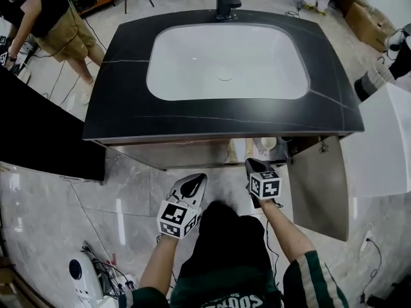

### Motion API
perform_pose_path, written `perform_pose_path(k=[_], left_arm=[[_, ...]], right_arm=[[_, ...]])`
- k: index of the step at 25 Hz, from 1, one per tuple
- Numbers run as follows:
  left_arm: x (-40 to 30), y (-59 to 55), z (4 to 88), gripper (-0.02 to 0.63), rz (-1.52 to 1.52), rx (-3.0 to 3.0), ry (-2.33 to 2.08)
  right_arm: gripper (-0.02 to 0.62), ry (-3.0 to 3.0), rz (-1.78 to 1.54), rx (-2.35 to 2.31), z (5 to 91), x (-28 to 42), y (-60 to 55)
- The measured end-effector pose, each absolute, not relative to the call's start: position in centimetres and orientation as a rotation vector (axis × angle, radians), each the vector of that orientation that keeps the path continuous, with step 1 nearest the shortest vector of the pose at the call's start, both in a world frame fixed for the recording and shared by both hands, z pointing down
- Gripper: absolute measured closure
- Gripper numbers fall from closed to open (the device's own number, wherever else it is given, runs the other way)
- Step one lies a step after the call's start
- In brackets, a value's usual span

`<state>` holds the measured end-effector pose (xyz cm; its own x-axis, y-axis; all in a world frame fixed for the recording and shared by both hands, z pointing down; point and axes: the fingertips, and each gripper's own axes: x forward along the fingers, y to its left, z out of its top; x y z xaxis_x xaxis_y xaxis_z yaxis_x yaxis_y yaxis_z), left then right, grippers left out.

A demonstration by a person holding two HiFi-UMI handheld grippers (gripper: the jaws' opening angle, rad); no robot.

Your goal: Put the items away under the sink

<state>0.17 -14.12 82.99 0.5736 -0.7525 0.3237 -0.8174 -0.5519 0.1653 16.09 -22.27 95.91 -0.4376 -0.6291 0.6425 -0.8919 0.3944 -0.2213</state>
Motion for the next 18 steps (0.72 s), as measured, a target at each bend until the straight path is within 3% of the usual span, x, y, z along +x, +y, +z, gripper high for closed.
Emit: perform_pose_path(k=[8, 18], left_arm=[[0.5, -12.1, 66.3, 0.595, 0.324, 2.494, -1.246], [2.7, -7.1, 45.3, 0.595, 0.306, 2.531, -1.286]], right_arm=[[0.547, -2.19, 0.802, 1.344, 78.1, 16.8, -17.1], [0.546, -2.356, 0.493, 1.382, 51.2, 15.2, -11.4]])
